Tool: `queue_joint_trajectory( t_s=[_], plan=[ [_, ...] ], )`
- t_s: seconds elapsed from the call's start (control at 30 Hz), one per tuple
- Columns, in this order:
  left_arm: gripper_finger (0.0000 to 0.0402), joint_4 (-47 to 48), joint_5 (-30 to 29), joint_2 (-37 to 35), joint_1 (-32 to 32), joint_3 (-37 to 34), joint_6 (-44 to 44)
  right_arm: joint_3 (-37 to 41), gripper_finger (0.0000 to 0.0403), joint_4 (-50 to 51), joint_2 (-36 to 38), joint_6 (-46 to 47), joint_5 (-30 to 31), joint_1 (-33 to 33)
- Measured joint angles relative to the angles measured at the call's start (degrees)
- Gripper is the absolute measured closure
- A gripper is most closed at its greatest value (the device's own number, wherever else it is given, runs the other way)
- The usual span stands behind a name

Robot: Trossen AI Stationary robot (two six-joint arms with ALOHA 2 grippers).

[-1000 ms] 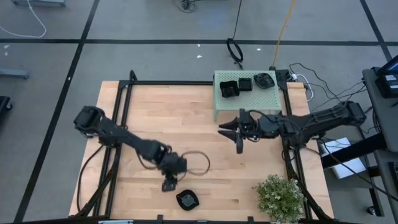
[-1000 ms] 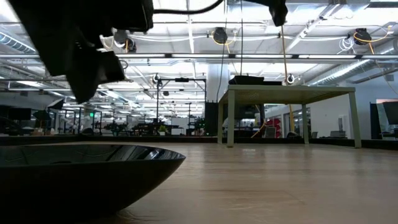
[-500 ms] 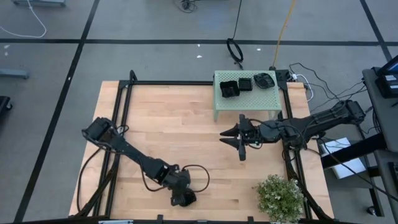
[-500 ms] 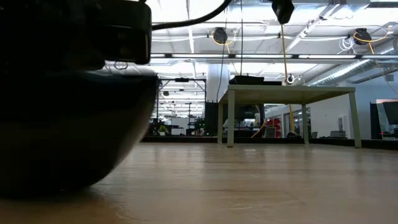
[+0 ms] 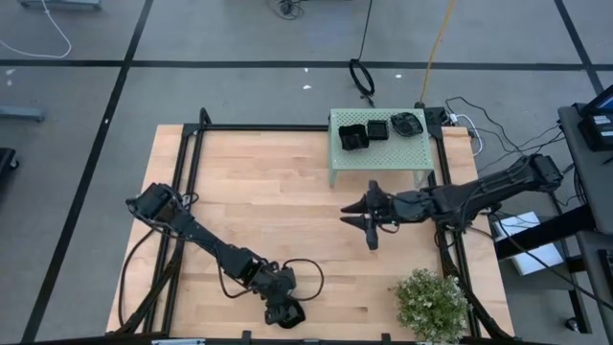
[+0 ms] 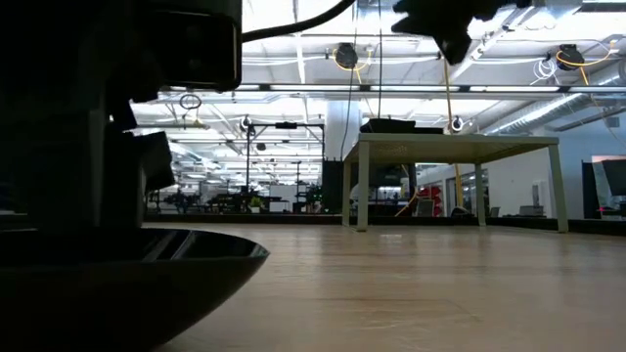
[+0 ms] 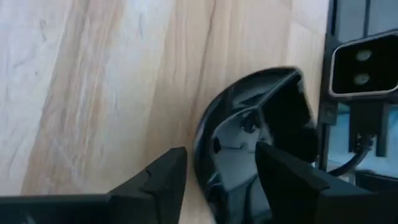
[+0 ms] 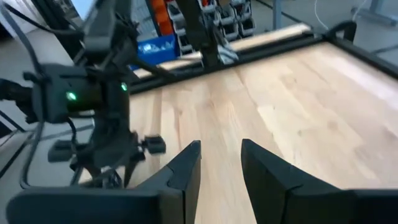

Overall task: Pick & Place Mini shaped plates
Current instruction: Stack the black leaf-shaped plate on top of the leaf-shaped plate on the shelf

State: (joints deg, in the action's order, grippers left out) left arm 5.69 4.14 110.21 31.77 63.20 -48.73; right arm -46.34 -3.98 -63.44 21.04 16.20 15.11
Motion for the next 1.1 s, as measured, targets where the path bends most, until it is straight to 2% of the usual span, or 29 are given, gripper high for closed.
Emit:
queue_joint_trajectory(
  t_s=[0.13,0.3,0.43,0.53,0.67,0.9,1.1],
  plan=[
    [0.0247,0.1,-0.1,0.0,0.2,0.0,0.0,2.3,0.03,-0.1,0.0,2.9,0.0,0.0],
    [0.0328,0.2,-0.1,0.0,-0.1,0.0,0.3,4.3,0.03,-0.1,0.0,6.4,0.0,0.0],
    [0.0391,-0.6,-0.1,0.0,-1.8,0.0,0.2,4.4,0.03,-1.3,0.0,6.8,-4.1,0.0],
    [0.039,-3.8,-0.3,0.0,-3.7,0.0,1.0,4.4,0.03,-3.6,0.0,6.8,-7.1,0.4],
    [0.0396,-10.2,-3.1,0.0,-7.3,0.0,4.6,4.4,0.03,-5.7,0.0,5.8,-7.4,1.7],
    [0.0393,-20.1,-6.2,-0.1,-16.4,0.0,12.0,4.4,0.03,-5.7,1.0,4.6,-7.3,3.6],
    [0.0394,-22.3,-8.7,-0.1,-26.3,0.0,13.1,4.4,0.03,-8.1,3.0,-0.1,-7.3,3.8]
  ],
)
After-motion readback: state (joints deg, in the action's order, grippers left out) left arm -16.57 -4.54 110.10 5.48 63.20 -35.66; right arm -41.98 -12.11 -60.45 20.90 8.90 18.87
